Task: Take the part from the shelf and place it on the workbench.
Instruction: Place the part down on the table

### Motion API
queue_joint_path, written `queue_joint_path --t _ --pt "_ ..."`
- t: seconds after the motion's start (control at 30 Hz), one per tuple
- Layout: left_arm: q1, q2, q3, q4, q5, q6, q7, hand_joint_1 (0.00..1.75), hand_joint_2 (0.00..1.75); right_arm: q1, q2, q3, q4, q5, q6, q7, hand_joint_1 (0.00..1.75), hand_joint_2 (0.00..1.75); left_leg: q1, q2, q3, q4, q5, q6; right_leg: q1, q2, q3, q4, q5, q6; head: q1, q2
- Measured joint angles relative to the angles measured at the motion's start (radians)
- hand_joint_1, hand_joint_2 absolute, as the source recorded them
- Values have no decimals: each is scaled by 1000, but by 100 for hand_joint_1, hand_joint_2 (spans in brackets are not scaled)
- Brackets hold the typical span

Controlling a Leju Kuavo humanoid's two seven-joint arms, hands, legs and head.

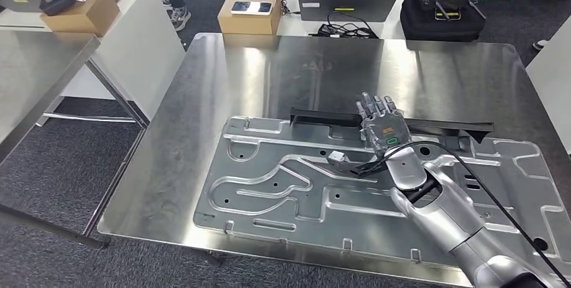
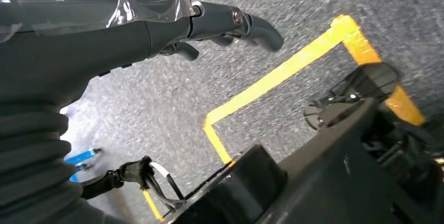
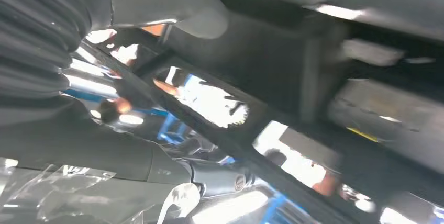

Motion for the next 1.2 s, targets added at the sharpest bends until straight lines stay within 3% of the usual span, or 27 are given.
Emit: queue_joint_path --t 0.07,0.13,0.17,0.2,0.23,0.27,0.37,0.4,0.43,0.5,0.57,0.67,0.7,0.73,0.77,0.87,0.93,1.0,1.07,1.13,1.2 --pt "0 1 2 0 -2 0 -3 0 0 -32 -9 -10 -5 -5 -16 33 0 175 4 2 -35 75 -50 -12 -6 0 -3 -1 0 -4 0 0" --pt "-1 0 2 0 -4 1 -5 0 0 -63 -25 -29 -9 -21 -27 42 0 175 13 5 -93 225 -125 -24 -4 -3 7 -6 -3 -5 0 0" --pt "0 0 2 0 -4 1 -5 0 0 -72 -35 -36 -10 -31 -27 34 0 175 17 5 -120 292 -149 -25 -3 -5 14 -8 -6 -5 0 0" --pt "1 -1 2 0 -5 0 -5 0 0 -78 -43 -40 -11 -36 -26 23 0 175 18 6 -136 331 -154 -24 0 -6 22 -9 -9 -5 0 0" --pt "2 -1 2 0 -6 -1 -5 0 0 -83 -49 -42 -14 -39 -24 13 0 175 17 6 -137 329 -136 -19 4 -6 30 -11 -12 -6 0 0" --pt "3 -2 2 0 -6 -2 -5 0 0 -88 -51 -42 -19 -39 -22 5 0 175 14 6 -123 288 -99 -11 8 -5 39 -14 -14 -7 0 0" --pt "0 0 4 0 -6 -4 -4 0 0 -108 -48 -42 -40 -35 -18 -4 0 175 -17 5 -40 60 32 43 17 1 63 -37 -12 -11 0 0" --pt "-2 0 5 0 -6 -4 -4 0 0 -111 -48 -42 -44 -36 -14 -8 0 175 -28 5 -22 10 53 58 20 2 67 -43 -11 -12 0 0" --pt "-4 1 6 0 -6 -4 -4 0 0 -109 -47 -41 -45 -37 -10 -12 0 175 -36 5 -12 -19 60 66 25 2 69 -46 -11 -13 0 0" --pt "-6 0 6 0 -6 -4 -4 0 0 -98 -44 -37 -46 -39 -5 -20 0 175 -31 7 1 -46 58 59 36 2 65 -42 -15 -12 0 0" --pt "-7 -4 6 0 -6 -5 -6 0 0 -81 -38 -29 -46 -38 -6 -23 0 175 -22 9 10 -65 60 44 41 0 39 12 -52 -9 0 0" --pt "-5 -10 6 0 -6 -7 -8 0 0 -47 -30 -15 -43 -38 -10 -28 0 175 -21 8 8 -64 62 41 44 -2 -61 229 -157 -4 0 0" --pt "-4 -12 6 0 -6 -7 -8 0 0 -35 -28 -10 -42 -39 -12 -30 0 175 -22 7 6 -61 62 41 44 -2 -87 283 -172 -3 0 0" --pt "-2 -14 6 0 -6 -8 -8 0 0 -27 -26 -5 -40 -39 -13 -33 0 175 -22 6 5 -57 61 42 44 -3 -94 297 -167 -2 0 0" --pt "-2 -15 6 0 -5 -9 -8 0 0 -22 -25 0 -38 -39 -14 -35 0 175 -22 5 3 -53 59 42 43 -4 -81 268 -143 -1 0 0" --pt "-2 -16 6 0 -3 -10 -8 0 0 -20 -22 7 -34 -40 -19 -38 0 175 -26 2 -2 -32 49 35 37 -5 25 59 -49 3 0 0" --pt "-2 -16 7 0 -3 -10 -8 0 0 -18 -20 10 -31 -41 -21 -40 0 87 -32 1 -9 -19 48 32 33 -3 57 -7 -27 -5 0 0" --pt "2 -14 7 0 -3 -10 -8 0 0 -13 -20 13 -27 -42 -23 -43 0 0 -34 1 -15 -13 51 31 29 -3 53 -12 -19 -18 1 0" --pt "6 -13 7 0 -2 -11 -10 0 0 -12 -21 15 -24 -43 -25 -45 0 0 -31 2 -40 32 12 15 22 -5 43 -14 -10 -29 0 0" --pt "7 -14 7 0 -1 -12 -12 0 0 -12 -20 17 -23 -44 -26 -48 0 0 -14 4 -95 166 -73 -12 18 -8 34 -15 -1 -36 0 0" --pt "8 -14 7 0 -1 -12 -13 0 0 -12 -19 18 -22 -45 -26 -50 0 0 6 5 -143 306 -139 -27 17 -11 24 -15 6 -36 0 0"
